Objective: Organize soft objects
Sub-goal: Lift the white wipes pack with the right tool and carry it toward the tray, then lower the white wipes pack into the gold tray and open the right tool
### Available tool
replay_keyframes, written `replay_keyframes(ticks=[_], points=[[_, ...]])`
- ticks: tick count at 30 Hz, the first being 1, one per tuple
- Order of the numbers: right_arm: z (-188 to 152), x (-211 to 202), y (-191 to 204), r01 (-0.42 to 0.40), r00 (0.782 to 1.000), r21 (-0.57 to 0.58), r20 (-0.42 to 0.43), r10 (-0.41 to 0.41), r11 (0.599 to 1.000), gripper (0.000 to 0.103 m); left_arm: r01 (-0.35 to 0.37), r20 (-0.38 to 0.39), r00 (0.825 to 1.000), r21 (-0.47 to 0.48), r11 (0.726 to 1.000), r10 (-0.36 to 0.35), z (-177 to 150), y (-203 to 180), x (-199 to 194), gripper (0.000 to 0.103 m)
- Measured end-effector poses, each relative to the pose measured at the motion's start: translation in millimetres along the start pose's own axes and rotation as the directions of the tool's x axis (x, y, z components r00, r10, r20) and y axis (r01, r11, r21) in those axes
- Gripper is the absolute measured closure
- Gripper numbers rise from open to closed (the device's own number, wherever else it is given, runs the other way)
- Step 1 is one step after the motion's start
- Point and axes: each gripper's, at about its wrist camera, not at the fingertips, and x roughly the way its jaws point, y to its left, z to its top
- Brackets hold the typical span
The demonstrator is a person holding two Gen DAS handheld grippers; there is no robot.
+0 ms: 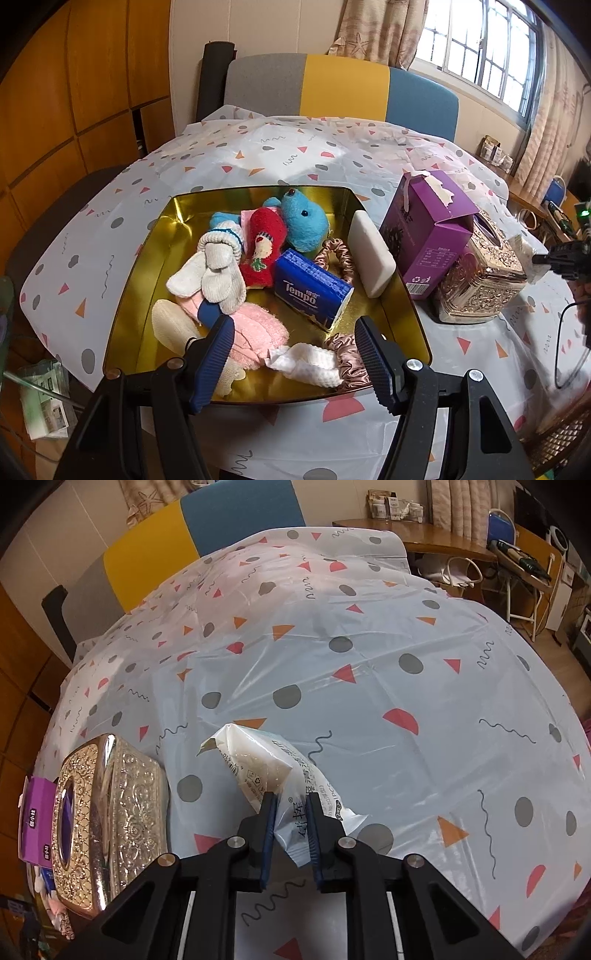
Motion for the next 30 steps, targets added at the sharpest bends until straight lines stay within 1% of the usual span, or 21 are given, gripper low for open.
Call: replay_keyframes(ticks=[2,5,9,12,16,21,26,30], points=[[2.3,-6.6,5.3,-0.023,1.0,-0.005,0.02,0.023,1.0,0.088,-0.002,-0.002,1.0,-0.002,1.0,0.002,0.3,0.8,-0.1,0.035],[11.3,-16.7,15.9,-0.026,0.998,-0.03,0.049,0.028,0.999,0.089,-0.006,-0.003,1.0,-0.006,1.0,0.006,0.2,2.5,-0.6,0.035],[21.3,-19.7,25.9,-0.031,0.998,-0.041,0.06,0.033,0.999,0.089,-0.014,0.002,1.0,0.001,1.0,0.014,1.3,3.2,-2.7,0.035],[28.3,-26.1,43.6,-0.054,0.995,-0.068,0.079,0.059,0.996,0.089,-0.018,0.001,1.0,-0.002,1.0,0.018,2.0,3.9,-4.1,0.035],[39.4,-40.4,83.9,-0.103,0.986,-0.134,0.115,0.118,0.986,0.089,-0.025,0.005,1.0,-0.004,1.0,0.025,1.8,6.6,-6.9,0.035],[43.3,-51.5,135.8,-0.149,0.975,-0.222,0.131,0.181,0.964,0.089,-0.033,0.004,0.999,-0.014,0.999,0.033,1.6,11.9,-8.0,0.035],[37.4,-55.8,177.4,-0.19,0.966,-0.293,0.117,0.232,0.937,0.089,-0.036,0.0,0.999,-0.024,0.999,0.036,0.4,15.8,-7.5,0.035],[29.1,-60.4,209.1,-0.219,0.957,-0.356,0.103,0.271,0.908,0.089,-0.037,0.002,0.999,-0.029,0.999,0.037,-0.1,17.5,-8.0,0.035]])
